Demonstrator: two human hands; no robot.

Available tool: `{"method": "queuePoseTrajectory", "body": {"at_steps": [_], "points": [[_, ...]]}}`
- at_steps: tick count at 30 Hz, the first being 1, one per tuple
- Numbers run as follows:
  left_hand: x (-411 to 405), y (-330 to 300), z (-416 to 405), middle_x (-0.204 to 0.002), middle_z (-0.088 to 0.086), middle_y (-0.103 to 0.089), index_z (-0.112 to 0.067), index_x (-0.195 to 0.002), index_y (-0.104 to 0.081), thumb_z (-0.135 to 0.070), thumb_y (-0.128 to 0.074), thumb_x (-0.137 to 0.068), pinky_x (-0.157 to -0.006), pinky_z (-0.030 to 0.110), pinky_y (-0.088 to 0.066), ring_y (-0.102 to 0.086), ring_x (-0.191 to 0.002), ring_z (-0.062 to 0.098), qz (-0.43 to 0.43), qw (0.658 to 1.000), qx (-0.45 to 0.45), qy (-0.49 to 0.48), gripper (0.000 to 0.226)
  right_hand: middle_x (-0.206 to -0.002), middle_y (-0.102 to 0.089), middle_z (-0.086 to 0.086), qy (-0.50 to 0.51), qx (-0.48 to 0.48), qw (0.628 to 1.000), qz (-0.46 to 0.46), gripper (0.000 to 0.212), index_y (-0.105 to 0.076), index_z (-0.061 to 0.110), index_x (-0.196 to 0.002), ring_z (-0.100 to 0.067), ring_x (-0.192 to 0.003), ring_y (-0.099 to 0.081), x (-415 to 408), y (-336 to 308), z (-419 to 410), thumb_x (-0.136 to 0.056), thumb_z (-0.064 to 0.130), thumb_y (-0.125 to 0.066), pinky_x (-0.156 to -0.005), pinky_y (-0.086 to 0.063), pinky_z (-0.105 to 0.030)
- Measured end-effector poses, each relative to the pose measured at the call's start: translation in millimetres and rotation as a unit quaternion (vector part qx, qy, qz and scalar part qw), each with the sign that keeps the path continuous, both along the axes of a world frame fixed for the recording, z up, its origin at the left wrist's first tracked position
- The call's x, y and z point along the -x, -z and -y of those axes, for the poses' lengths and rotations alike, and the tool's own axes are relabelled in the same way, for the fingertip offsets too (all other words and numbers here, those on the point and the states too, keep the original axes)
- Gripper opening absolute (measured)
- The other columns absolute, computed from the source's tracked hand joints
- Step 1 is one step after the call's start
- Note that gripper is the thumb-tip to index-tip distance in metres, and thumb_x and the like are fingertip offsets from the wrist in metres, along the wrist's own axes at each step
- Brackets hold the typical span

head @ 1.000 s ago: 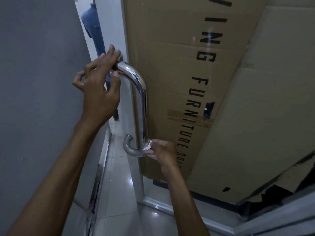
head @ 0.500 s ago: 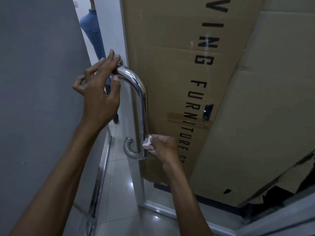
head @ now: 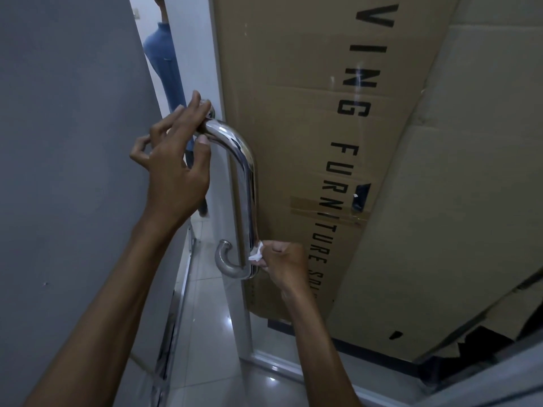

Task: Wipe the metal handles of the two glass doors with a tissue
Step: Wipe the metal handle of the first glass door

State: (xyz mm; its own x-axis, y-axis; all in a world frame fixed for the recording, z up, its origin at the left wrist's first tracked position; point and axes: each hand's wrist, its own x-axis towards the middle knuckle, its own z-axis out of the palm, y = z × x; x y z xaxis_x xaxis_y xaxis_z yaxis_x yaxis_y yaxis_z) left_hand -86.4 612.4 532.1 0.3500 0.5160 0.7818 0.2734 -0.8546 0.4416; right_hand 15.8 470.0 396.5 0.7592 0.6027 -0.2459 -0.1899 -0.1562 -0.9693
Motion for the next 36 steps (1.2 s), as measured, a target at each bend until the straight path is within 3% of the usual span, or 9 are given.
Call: {"method": "queuePoseTrajectory", "body": {"at_steps": [4,11,16,20,25,28,31,33,36], "points": [[0,-1,-1,-0.165,-0.017,-0.037,-0.032,-0.156,-0.046,-0.026,-0.046,-0.105,-0.117,0.051,-0.015,-0.032,-0.151,0.004,0.003,1.0,0.001,0.002,0.052,-0.093,-0.08,-0.015,-0.009,-0.055,0.998,0.009,0.016,-0.078,0.002,-0.104,-0.023,-0.084,-0.077,-9,-37,0,-0.099,0.002,-0.063,-0.079,-0.063,-0.027],[-1,-1,-1,-0.165,-0.02,-0.036,-0.034,-0.156,-0.045,-0.022,-0.047,-0.104,-0.117,0.051,-0.014,-0.031,-0.151,0.002,0.006,1.0,0.006,0.004,0.054,-0.083,-0.081,-0.002,-0.015,-0.092,0.992,0.081,0.018,-0.081,0.015,-0.095,-0.021,-0.085,-0.079,-10,-85,-2,-0.098,0.007,-0.065,-0.083,-0.064,-0.031],[-2,-1,-1,-0.165,-0.017,-0.037,-0.033,-0.156,-0.046,-0.023,-0.047,-0.103,-0.115,0.045,-0.014,-0.033,-0.151,0.004,0.01,1.0,0.0,0.004,0.053,-0.083,-0.08,0.002,-0.003,-0.102,0.985,0.136,0.015,-0.08,0.013,-0.104,-0.009,-0.078,-0.077,-10,-124,-2,-0.098,0.013,-0.067,-0.067,-0.056,-0.017],[-2,0,0,-0.165,-0.018,-0.037,-0.034,-0.156,-0.047,-0.022,-0.047,-0.103,-0.116,0.049,-0.014,-0.033,-0.151,0.004,0.012,1.0,-0.002,0.002,0.054,-0.075,-0.079,0.0,0.002,-0.109,0.975,0.194,0.016,-0.082,0.013,-0.098,-0.012,-0.073,-0.077,-10,-155,-8,-0.097,0.013,-0.066,-0.072,-0.06,-0.026],[-2,1,-2,-0.165,-0.019,-0.037,-0.035,-0.156,-0.046,-0.023,-0.046,-0.103,-0.115,0.053,-0.016,-0.033,-0.151,0.003,0.011,1.0,-0.005,-0.002,0.054,-0.08,-0.079,0.004,0.021,-0.117,0.957,0.265,0.02,-0.08,0.018,-0.114,0.005,-0.067,-0.07,-1,-171,-7,-0.099,0.02,-0.067,-0.056,-0.044,-0.004],[-2,-1,-2,-0.164,-0.019,-0.039,-0.035,-0.155,-0.047,-0.022,-0.046,-0.102,-0.116,0.053,-0.016,-0.034,-0.151,0.003,0.011,1.0,-0.006,-0.003,0.054,-0.077,-0.078,0.006,0.034,-0.113,0.953,0.279,0.021,-0.078,0.02,-0.118,0.007,-0.066,-0.068,3,-166,-4,-0.101,0.023,-0.066,-0.052,-0.042,-0.004],[-1,-2,-1,-0.164,-0.019,-0.039,-0.035,-0.154,-0.049,-0.022,-0.045,-0.102,-0.115,0.051,-0.015,-0.034,-0.15,0.003,0.005,1.0,-0.006,-0.003,0.054,-0.092,-0.08,0.005,0.029,-0.106,0.942,0.318,0.023,-0.076,0.021,-0.122,0.009,-0.072,-0.069,11,-172,-5,-0.102,0.022,-0.065,-0.056,-0.043,-0.002],[0,-3,0,-0.164,-0.019,-0.039,-0.035,-0.154,-0.049,-0.022,-0.045,-0.102,-0.114,0.05,-0.016,-0.034,-0.15,0.002,0.002,1.0,-0.012,-0.006,0.054,-0.109,-0.079,0.007,0.034,-0.107,0.922,0.37,0.025,-0.074,0.022,-0.126,0.005,-0.085,-0.07,22,-176,-10,-0.103,0.021,-0.064,-0.068,-0.051,-0.005],[1,-3,0,-0.162,-0.019,-0.041,-0.034,-0.153,-0.051,-0.023,-0.046,-0.102,-0.113,0.048,-0.016,-0.036,-0.15,0.003,0.007,1.0,-0.018,-0.009,0.053,-0.107,-0.072,0.002,0.071,-0.043,0.875,0.478,0.028,-0.07,0.035,-0.13,-0.014,-0.093,-0.067,33,-178,-21,-0.105,0.03,-0.059,-0.081,-0.059,-0.032]]}}
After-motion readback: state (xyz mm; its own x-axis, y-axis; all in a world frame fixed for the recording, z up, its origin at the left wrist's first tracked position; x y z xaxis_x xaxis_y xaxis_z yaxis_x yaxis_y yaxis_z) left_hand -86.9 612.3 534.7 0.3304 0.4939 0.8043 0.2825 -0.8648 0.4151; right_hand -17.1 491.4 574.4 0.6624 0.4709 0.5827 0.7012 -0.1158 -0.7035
